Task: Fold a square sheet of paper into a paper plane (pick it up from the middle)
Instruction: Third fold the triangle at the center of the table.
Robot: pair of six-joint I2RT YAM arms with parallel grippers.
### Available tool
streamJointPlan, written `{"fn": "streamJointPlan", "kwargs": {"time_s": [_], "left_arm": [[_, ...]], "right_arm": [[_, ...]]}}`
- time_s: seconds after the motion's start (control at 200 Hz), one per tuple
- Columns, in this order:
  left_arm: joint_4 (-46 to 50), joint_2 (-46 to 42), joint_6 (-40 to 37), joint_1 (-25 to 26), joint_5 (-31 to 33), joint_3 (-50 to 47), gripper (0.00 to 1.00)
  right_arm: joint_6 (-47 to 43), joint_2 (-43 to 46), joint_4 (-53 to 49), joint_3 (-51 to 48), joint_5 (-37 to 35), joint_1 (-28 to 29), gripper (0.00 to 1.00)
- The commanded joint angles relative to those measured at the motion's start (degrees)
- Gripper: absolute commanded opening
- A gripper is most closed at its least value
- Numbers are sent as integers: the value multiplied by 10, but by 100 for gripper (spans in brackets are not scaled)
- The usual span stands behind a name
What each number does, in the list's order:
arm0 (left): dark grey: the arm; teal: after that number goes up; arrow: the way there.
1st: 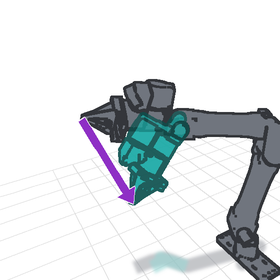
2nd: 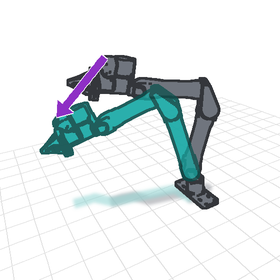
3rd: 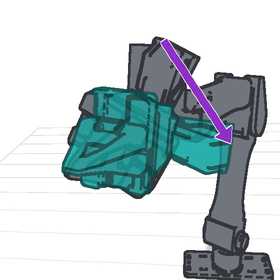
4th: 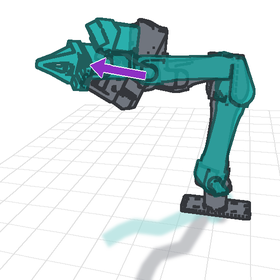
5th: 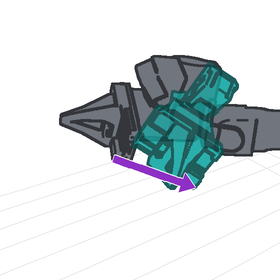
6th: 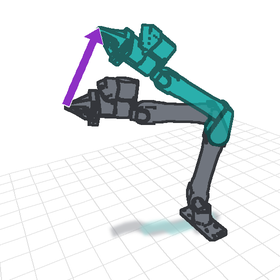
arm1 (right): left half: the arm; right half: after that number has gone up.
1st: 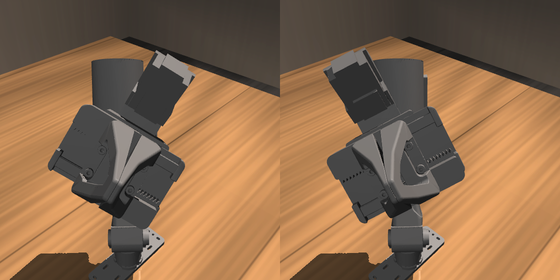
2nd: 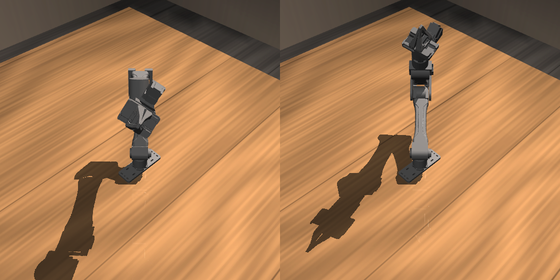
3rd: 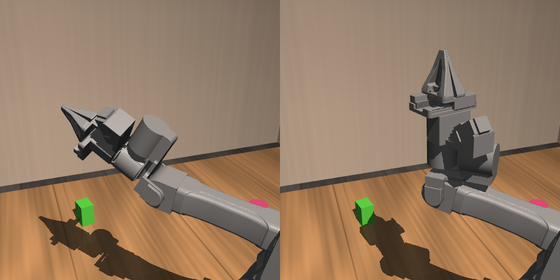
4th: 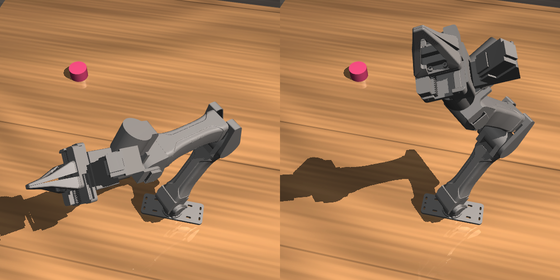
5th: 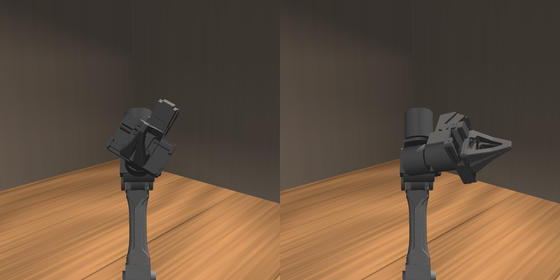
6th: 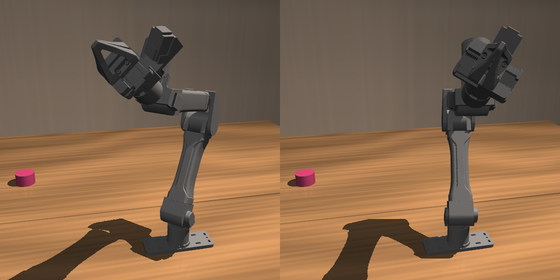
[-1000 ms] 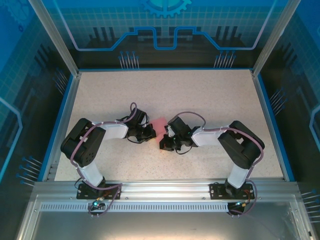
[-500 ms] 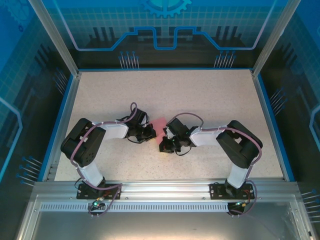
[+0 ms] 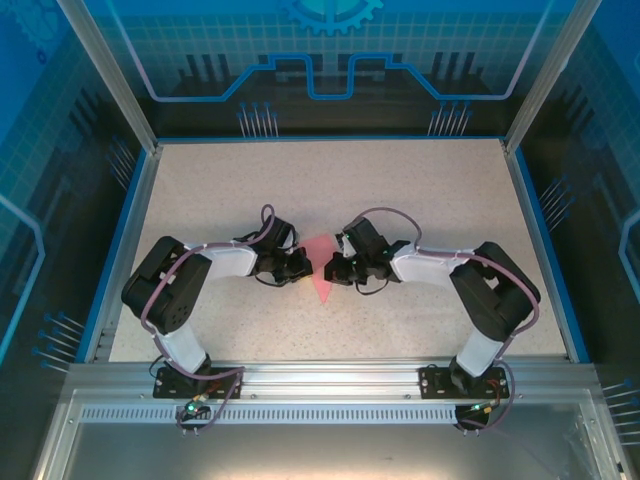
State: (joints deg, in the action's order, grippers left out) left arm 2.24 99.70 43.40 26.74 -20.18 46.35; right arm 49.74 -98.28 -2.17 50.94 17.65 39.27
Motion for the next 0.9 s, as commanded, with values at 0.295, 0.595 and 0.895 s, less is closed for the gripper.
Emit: {"fn": "streamJointPlan", "kwargs": {"time_s": [0.295, 0.595, 0.895], "left_arm": [[58, -8, -16, 4, 34, 0, 0], [59, -39, -20, 8, 26, 10, 0], [18, -114, 16, 22, 10, -33, 2]], "right_arm": [[-5, -61, -39, 27, -42, -17, 4], [23, -96, -47, 30, -38, -21, 3], [40, -99, -68, 36, -35, -21, 4]]}}
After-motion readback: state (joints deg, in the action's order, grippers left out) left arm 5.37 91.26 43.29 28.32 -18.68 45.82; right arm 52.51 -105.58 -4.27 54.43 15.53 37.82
